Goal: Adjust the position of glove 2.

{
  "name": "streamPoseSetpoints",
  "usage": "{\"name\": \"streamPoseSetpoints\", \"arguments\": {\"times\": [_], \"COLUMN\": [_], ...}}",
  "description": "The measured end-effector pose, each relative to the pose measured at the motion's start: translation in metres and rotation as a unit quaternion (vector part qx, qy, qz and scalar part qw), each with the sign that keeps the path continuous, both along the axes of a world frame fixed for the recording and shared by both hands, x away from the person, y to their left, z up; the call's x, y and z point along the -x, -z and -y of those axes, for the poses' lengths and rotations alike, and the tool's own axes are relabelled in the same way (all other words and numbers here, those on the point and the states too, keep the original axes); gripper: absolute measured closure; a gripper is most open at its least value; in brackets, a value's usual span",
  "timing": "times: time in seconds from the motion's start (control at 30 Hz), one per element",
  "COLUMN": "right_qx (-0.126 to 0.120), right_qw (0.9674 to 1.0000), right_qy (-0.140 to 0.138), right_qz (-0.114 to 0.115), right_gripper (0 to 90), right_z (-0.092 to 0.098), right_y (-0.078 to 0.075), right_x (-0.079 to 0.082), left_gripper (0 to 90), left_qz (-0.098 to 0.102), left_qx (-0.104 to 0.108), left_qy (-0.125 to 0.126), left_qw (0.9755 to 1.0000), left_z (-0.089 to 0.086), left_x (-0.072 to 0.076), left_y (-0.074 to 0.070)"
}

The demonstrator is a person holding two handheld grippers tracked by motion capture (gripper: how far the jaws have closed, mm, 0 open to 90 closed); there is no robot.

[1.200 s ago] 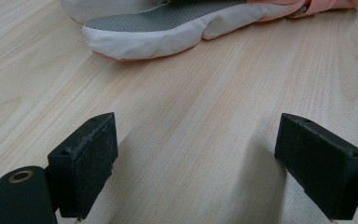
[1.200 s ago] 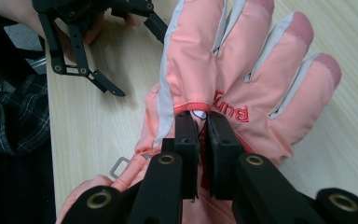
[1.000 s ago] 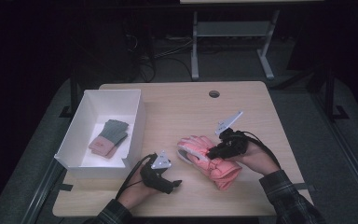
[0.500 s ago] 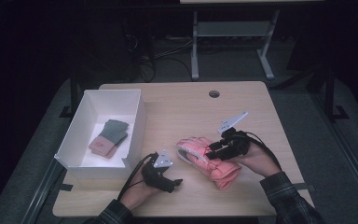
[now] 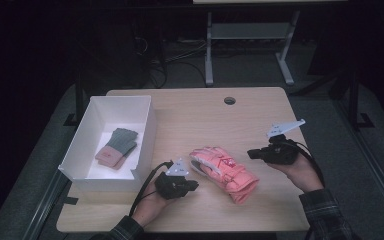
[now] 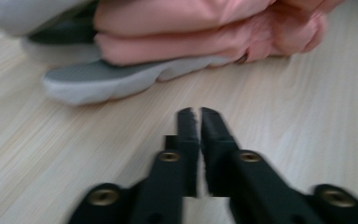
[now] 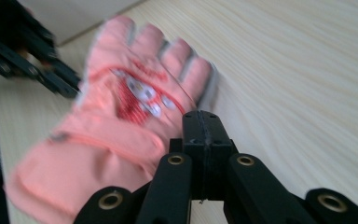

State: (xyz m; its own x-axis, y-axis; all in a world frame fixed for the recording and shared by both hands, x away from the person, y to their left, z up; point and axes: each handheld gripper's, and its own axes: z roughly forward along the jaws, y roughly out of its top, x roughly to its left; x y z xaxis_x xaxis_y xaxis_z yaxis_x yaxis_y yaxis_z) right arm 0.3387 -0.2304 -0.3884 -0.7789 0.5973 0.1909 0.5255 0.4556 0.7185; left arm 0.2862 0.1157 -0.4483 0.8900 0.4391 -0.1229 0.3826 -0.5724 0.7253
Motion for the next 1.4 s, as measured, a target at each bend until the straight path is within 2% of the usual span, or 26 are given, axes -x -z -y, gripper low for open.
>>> {"name": "streamPoseSetpoints", "arguments": {"times": [0.1,0.23,0.3,0.5,0.6,0.87,0.9,1.1,1.4], "right_qx": [0.006,0.023,0.028,0.037,0.044,0.048,0.047,0.039,0.027], "right_qw": [0.9998,0.9990,0.9985,0.9981,0.9981,0.9976,0.9975,0.9974,0.9957], "right_qy": [0.017,0.033,0.041,0.038,0.026,0.000,-0.003,-0.023,-0.061], "right_qz": [-0.010,-0.017,-0.022,-0.030,-0.035,-0.051,-0.053,-0.057,-0.064], "right_gripper": [90.0,90.0,90.0,90.0,90.0,90.0,90.0,90.0,90.0], "right_z": [0.013,0.021,0.024,0.023,0.019,0.007,0.006,-0.001,-0.023], "right_y": [0.013,0.031,0.038,0.052,0.058,0.062,0.061,0.061,0.062], "right_x": [0.004,0.013,0.017,0.022,0.022,0.026,0.026,0.033,0.047], "left_gripper": [89.6,89.5,89.5,89.5,89.5,89.5,89.5,89.5,89.5], "left_qz": [-0.010,-0.013,-0.022,-0.026,-0.029,-0.029,-0.032,-0.036,-0.048], "left_qx": [-0.004,-0.005,-0.002,-0.002,0.002,-0.002,0.003,0.003,0.011], "left_qy": [0.005,0.012,0.012,0.010,0.006,-0.002,-0.008,-0.014,-0.020], "left_qw": [0.9999,0.9998,0.9997,0.9996,0.9996,0.9996,0.9995,0.9993,0.9986], "left_z": [0.010,0.022,0.027,0.038,0.042,0.042,0.043,0.037,0.033], "left_x": [-0.001,-0.003,-0.003,-0.012,-0.017,-0.027,-0.027,-0.036,-0.048], "left_y": [-0.002,0.001,0.002,0.006,0.007,0.009,0.009,0.007,0.004]}}
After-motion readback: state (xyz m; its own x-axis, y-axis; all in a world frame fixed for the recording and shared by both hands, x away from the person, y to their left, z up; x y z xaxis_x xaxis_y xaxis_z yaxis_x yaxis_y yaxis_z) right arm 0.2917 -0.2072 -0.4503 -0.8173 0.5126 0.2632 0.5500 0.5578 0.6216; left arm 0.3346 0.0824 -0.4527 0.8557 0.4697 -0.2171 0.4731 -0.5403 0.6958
